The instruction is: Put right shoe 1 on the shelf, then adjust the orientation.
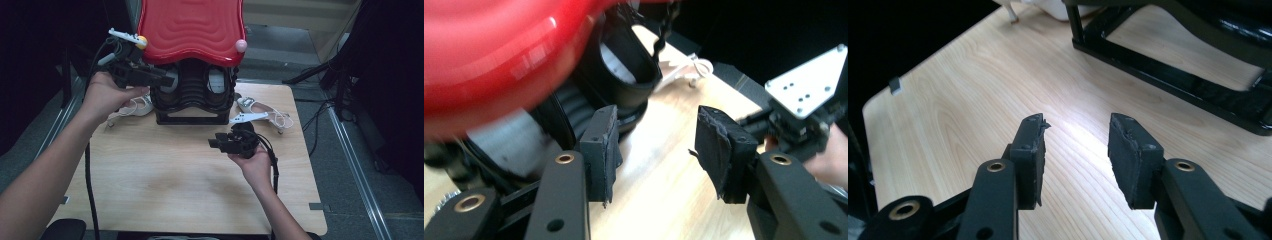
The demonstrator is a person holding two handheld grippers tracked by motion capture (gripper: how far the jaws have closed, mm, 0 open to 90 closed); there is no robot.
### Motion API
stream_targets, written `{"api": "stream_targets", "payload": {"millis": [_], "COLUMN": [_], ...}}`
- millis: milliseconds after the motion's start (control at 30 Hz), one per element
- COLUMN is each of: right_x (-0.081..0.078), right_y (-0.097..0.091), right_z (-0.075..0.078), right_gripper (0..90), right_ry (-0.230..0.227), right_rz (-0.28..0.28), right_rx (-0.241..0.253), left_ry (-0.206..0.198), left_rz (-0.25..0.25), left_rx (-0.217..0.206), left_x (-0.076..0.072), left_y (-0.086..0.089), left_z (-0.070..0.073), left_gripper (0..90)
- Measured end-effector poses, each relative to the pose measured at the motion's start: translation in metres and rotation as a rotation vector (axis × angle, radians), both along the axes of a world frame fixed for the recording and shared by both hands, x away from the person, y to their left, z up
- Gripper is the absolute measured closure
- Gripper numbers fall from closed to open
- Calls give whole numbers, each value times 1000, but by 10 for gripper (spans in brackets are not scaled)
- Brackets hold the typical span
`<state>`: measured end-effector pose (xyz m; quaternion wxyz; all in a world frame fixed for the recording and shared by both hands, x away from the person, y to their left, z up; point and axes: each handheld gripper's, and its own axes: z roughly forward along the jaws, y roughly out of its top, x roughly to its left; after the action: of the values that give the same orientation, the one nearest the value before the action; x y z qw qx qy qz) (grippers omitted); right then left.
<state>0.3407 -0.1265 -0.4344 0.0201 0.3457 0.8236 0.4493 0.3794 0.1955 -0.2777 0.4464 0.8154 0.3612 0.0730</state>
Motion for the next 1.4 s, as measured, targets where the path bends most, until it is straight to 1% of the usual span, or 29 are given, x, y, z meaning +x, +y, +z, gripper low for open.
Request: {"api": "stream_targets", "payload": {"millis": [133, 200, 267, 300, 367, 500, 567, 600, 667, 733, 800, 833, 967, 1033, 1067, 1133, 1167, 1233, 1300, 1400], "right_x": [-2, -2, -2, -2, -2, -1, -1, -1, -2, -3, -5, -5, -6, -6, -6, -6, -6, -6, -6, -6], "right_y": [-3, -4, -5, -5, -5, -7, -9, -10, -11, -12, -15, -16, -22, -24, -26, -27, -28, -29, -29, -30], "right_z": [-2, -2, -4, -5, -8, -14, -15, -16, -17, -17, -20, -21, -26, -27, -28, -29, -31, -34, -36, -37], "right_gripper": [583, 584, 584, 584, 584, 583, 581, 581, 581, 581, 582, 581, 577, 566, 565, 564, 563, 560, 557, 548], "right_ry": [-25, -45, -44, -39, -38, -35, -28, -30, -30, -31, -46, -41, -31, -27, -32, -33, -20, -19, -17, -12], "right_rz": [16, 17, 17, 19, 20, 19, 15, 14, 10, 12, 12, 10, -4, -11, -10, -17, -21, -27, -28, -25], "right_rx": [-34, -34, -10, -4, -14, -11, -21, -23, -15, -18, -11, -11, -34, -24, -19, -5, -5, -2, -5, -11], "left_ry": [2, 1, 6, 8, 7, 15, 12, 11, 15, 18, 19, 22, 40, 44, 46, 60, 63, 78, 74, 76], "left_rz": [4, 5, 5, 5, 4, 4, 3, 3, -5, -14, -15, -21, -15, -9, -10, -9, -5, 0, 8, 16], "left_rx": [-3, -2, -7, -3, -3, 2, 2, -4, -10, -5, -3, -2, 7, 27, 30, 21, 25, 26, 37, 29], "left_x": [-10, -14, -17, -19, -22, -25, -26, -27, -28, -29, -31, -31, -31, -30, -29, -28, -27, -26, -26, -27], "left_y": [5, 7, 9, 10, 11, 15, 17, 18, 20, 19, 19, 19, 19, 19, 18, 19, 19, 20, 21, 26], "left_z": [-11, -17, -23, -27, -32, -43, -48, -50, -57, -64, -71, -75, -89, -97, -102, -110, -114, -122, -128, -137], "left_gripper": [526, 537, 547, 552, 562, 580, 597, 613, 648, 678, 705, 729, 765, 795, 816, 843, 852, 855, 858, 882]}}
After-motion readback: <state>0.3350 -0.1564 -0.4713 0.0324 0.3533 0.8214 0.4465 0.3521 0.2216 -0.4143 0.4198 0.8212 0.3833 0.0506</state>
